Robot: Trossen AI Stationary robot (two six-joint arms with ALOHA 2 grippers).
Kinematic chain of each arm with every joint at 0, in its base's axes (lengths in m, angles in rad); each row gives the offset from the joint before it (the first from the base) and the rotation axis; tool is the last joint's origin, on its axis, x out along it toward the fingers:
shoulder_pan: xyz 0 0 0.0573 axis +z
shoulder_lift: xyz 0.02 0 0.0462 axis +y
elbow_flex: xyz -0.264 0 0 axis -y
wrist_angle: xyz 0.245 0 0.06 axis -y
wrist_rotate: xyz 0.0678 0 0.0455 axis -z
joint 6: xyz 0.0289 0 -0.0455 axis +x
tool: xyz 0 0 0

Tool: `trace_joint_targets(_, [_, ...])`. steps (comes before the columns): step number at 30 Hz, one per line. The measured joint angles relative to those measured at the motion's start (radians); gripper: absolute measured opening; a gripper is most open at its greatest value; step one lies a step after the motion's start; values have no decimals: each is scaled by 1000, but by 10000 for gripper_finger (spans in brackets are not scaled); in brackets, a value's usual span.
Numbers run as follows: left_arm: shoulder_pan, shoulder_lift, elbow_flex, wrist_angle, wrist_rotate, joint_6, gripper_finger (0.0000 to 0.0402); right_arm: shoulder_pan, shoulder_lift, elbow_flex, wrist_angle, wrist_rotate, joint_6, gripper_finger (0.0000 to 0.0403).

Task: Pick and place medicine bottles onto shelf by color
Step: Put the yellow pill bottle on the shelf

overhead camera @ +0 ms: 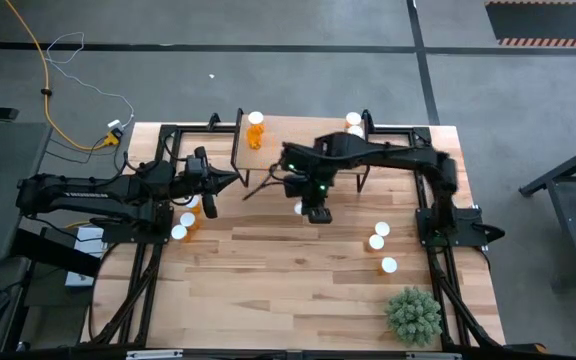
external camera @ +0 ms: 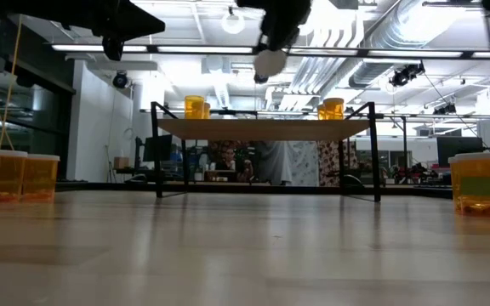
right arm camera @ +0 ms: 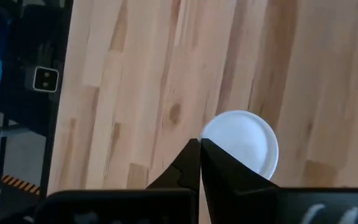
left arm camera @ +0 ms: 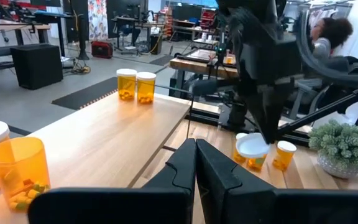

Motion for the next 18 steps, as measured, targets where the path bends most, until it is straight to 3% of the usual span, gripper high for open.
trace_joint_targets(5, [0,0,0,22,-2,18,1,12,-244,-382,348,2,102,0])
trace_joint_targets(11, [0,37,0,87,10,48,1,28,-495,-799,918,12,200,0])
trace_joint_targets(18, [-25,213,0,287,51,152,2,31,-572,-1123,1559,11,263,0])
